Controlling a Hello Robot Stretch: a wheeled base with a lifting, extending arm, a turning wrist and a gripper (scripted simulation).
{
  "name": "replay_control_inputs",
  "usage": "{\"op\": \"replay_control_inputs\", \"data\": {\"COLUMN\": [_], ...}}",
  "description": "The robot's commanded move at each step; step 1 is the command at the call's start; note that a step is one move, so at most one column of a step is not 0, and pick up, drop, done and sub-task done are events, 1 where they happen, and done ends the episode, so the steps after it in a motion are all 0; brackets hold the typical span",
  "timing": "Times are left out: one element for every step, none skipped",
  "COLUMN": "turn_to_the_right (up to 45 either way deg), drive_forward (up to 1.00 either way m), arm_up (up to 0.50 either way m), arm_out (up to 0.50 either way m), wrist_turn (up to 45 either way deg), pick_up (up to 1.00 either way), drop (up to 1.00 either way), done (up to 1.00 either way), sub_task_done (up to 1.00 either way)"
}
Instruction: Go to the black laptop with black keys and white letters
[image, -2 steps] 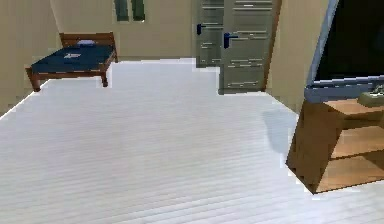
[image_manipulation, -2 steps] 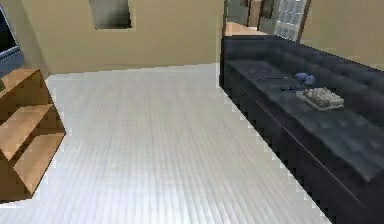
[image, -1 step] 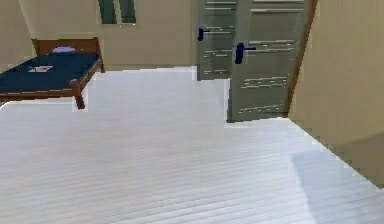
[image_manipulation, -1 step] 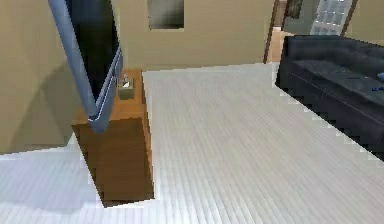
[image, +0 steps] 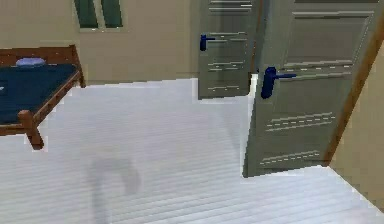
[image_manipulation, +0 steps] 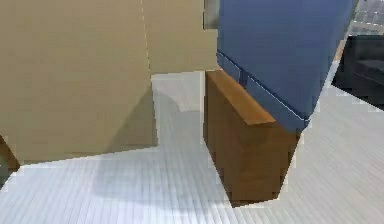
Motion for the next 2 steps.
{"op": "replay_control_inputs", "data": {"turn_to_the_right": [0.0,6.0], "drive_forward": [0.90,0.00], "arm_up": [0.00,0.00], "arm_out": [0.00,0.00], "wrist_turn": [0.0,0.0], "pick_up": [0.00,0.00], "drop": [0.00,0.00], "done": [0.00,0.00], "sub_task_done": [0.00,0.00]}}
